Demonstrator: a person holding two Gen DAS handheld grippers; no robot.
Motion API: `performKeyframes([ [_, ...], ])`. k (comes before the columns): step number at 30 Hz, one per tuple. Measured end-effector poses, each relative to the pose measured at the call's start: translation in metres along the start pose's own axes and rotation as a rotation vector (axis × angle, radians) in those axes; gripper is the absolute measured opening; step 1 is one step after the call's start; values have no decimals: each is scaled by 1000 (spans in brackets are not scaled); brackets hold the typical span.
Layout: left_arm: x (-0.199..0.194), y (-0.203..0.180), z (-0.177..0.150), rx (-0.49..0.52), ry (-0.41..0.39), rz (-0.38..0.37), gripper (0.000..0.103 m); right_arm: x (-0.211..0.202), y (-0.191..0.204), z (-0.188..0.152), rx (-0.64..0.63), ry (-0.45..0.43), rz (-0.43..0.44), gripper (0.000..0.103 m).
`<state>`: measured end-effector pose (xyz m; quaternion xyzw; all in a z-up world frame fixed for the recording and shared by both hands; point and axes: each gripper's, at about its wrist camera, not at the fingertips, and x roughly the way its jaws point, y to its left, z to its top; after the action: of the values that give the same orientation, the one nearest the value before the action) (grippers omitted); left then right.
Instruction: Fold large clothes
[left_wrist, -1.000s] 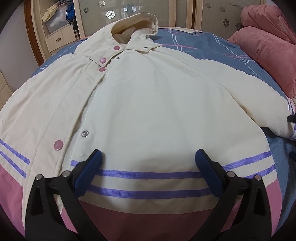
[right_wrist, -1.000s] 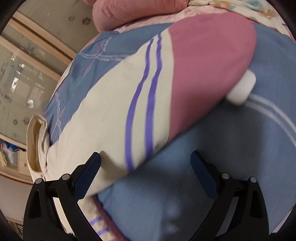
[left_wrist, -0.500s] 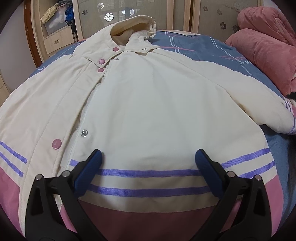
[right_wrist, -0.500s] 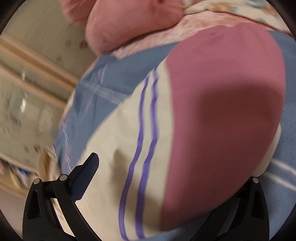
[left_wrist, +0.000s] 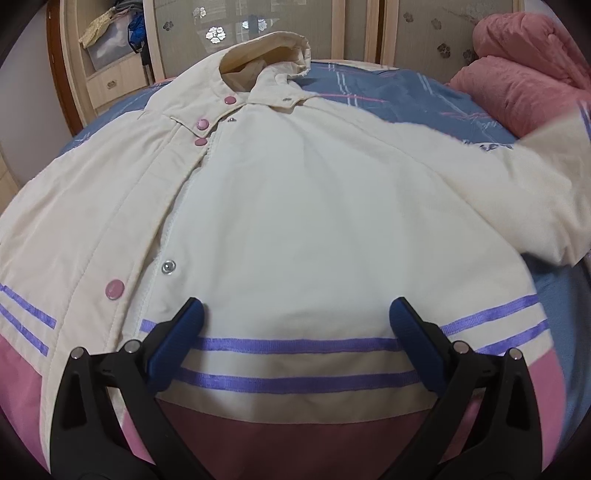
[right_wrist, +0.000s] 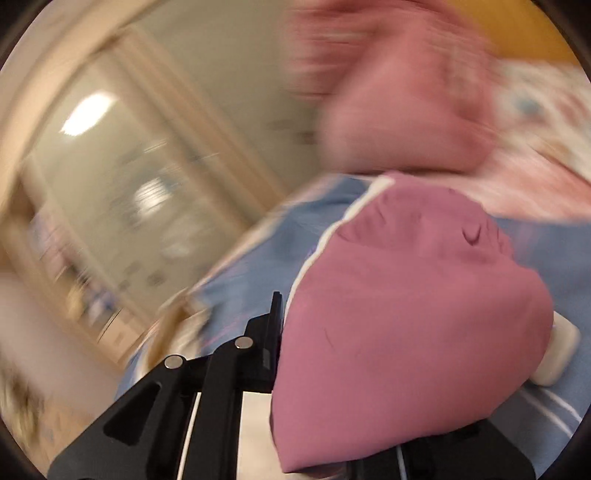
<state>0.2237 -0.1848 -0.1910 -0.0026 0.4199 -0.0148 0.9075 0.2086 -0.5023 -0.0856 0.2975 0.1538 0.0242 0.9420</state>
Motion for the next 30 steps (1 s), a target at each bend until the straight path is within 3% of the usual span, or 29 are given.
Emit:
performKeyframes([
  [2, -15, 30, 1, -145, -65, 10, 101, 14, 52, -21, -140, 117, 181, 13],
  [5, -33, 88, 1, -383, -105, 102, 101, 41, 117, -71, -341, 330, 309, 18],
  [6, -39, 110, 1, -462, -110, 151, 101, 49, 132, -89, -385, 404, 328, 26],
  [9, -57, 166, -2, -649, -136, 286, 101, 60, 176, -143, -562, 628, 429, 73],
  [11, -66, 183, -3, -691, -140, 322, 101, 43, 197, -164, -753, 601, 413, 78],
  [13, -69, 185, -1, -678, -121, 297, 101, 26, 196, -156, -792, 535, 437, 81],
  [16, -68, 171, 1, -595, -89, 163, 101, 19, 172, -119, -641, 467, 484, 101],
  [19, -63, 153, 6, -488, -52, 59, 101, 29, 126, -82, -402, 419, 392, 102],
  [20, -61, 150, 6, -465, -41, 46, 101, 35, 106, -73, -299, 418, 340, 102],
  [23, -54, 143, 12, -434, 1, 36, 101, 45, 82, -58, -167, 403, 225, 102],
  [26, -47, 145, 9, -468, 27, 8, 101, 42, 92, -66, -236, 389, 157, 102],
  [30, -32, 136, 15, -459, 61, -158, 101, 33, 120, -85, -377, 385, 139, 102],
])
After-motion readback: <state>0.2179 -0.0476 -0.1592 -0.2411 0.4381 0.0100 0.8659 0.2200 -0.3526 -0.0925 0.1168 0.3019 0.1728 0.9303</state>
